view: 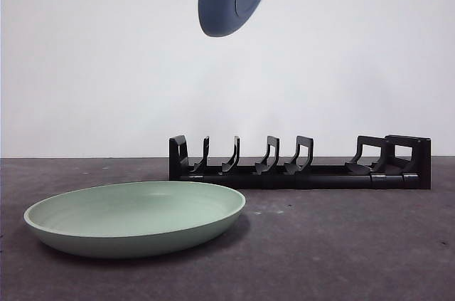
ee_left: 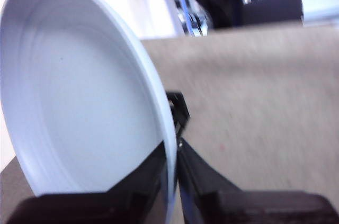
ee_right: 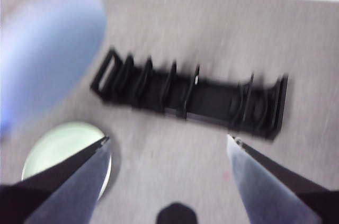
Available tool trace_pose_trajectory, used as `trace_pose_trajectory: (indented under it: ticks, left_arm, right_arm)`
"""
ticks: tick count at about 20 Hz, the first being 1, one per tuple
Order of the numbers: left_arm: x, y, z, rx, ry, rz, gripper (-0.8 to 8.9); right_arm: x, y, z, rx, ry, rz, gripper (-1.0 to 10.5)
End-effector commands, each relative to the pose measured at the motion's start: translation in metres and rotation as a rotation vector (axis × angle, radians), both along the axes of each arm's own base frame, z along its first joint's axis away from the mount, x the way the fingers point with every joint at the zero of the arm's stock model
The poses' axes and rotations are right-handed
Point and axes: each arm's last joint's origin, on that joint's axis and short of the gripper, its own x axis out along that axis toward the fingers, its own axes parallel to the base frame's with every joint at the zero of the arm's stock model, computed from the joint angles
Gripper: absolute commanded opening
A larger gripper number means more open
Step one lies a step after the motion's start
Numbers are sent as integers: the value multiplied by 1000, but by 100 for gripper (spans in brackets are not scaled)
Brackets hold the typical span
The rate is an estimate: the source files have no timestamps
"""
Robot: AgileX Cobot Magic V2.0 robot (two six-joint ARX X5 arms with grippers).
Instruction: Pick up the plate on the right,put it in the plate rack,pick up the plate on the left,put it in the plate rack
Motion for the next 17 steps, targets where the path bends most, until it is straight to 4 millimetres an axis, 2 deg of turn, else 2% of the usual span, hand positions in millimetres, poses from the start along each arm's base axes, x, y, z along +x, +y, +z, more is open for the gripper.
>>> trace_pose_trajectory:
  ticks: [1,6,11,17]
  left_arm:
    - [21,-2,-8,-130,137,42,-8]
    - [59,-15,-39,-199,222,116,-8]
    - [84,-24,-63,-242,231,222,-8]
    - [105,-32,-97,-234,271,257,-8]
  right_arm:
    - [-2,0,-5,-24,56,22,375]
    - [3,5,-25,44,150,123,374]
    - [8,6,-71,9,303,142,374]
    - [17,9,-119,40,397,170,374]
